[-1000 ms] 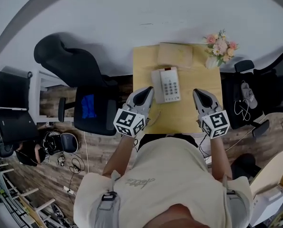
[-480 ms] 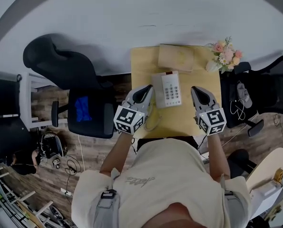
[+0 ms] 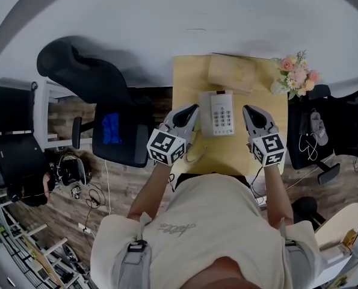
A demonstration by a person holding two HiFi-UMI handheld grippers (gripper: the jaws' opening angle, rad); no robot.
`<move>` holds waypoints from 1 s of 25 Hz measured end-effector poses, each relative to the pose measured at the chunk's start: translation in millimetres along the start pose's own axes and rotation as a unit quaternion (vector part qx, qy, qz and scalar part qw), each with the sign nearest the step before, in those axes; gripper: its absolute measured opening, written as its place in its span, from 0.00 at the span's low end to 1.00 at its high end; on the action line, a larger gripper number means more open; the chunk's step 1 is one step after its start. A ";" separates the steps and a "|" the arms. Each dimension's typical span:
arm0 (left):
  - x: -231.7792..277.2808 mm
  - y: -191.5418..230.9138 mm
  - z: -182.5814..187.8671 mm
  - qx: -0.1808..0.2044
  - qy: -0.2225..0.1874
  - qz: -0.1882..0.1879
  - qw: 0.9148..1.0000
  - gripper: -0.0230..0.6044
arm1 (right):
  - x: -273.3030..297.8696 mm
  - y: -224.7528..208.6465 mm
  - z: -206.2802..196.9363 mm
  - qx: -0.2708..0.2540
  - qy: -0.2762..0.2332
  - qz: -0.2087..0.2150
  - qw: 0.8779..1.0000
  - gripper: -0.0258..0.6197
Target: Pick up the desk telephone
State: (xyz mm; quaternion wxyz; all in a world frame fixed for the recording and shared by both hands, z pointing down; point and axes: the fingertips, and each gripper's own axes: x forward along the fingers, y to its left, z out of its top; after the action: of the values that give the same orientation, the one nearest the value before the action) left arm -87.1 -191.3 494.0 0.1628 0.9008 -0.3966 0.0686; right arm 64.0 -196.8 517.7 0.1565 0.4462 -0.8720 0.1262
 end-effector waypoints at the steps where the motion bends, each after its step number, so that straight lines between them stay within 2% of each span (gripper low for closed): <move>1: 1.3 -0.8 -1.5 0.000 0.002 0.002 1.000 0.07 | 1.2 -2.3 -2.9 0.000 0.000 0.002 1.000 0.04; 5: 7.6 -0.4 -7.1 -0.009 0.012 0.010 1.000 0.11 | 8.2 -13.2 -13.3 0.018 0.002 0.010 1.000 0.05; 7: 12.3 -1.8 -12.9 -0.018 0.021 0.008 1.000 0.29 | 10.7 -19.3 -21.2 0.029 0.010 0.009 0.999 0.08; 8: 14.9 -2.6 -16.7 -0.019 0.028 0.006 0.999 0.31 | 12.1 -21.7 -25.6 0.038 0.013 0.012 0.999 0.09; 9: 17.4 -3.0 -20.8 -0.022 0.034 0.004 0.999 0.31 | 14.0 -23.5 -30.5 0.052 0.018 0.018 0.998 0.10; 11: 21.4 -1.7 -29.5 -0.039 0.043 0.001 0.998 0.34 | 18.8 -25.4 -41.5 0.081 0.032 0.033 0.996 0.20; 16: 26.2 10.9 -54.3 -0.098 0.061 -0.001 0.993 0.36 | 32.2 -29.8 -68.6 0.111 0.074 0.052 0.990 0.27; 20: 32.3 28.7 -89.1 -0.167 0.084 -0.007 0.982 0.39 | 49.7 -36.4 -94.2 0.161 0.105 0.076 0.978 0.27; 25: 42.7 46.8 -125.7 -0.237 0.111 -0.028 0.965 0.45 | 70.7 -42.6 -121.6 0.232 0.139 0.099 0.958 0.27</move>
State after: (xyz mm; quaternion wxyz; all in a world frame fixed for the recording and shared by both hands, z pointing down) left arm -92.0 -206.8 633.8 0.4167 0.8339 -0.3555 0.0679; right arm 79.3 -229.5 660.1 0.1555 0.3595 -0.8284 0.4005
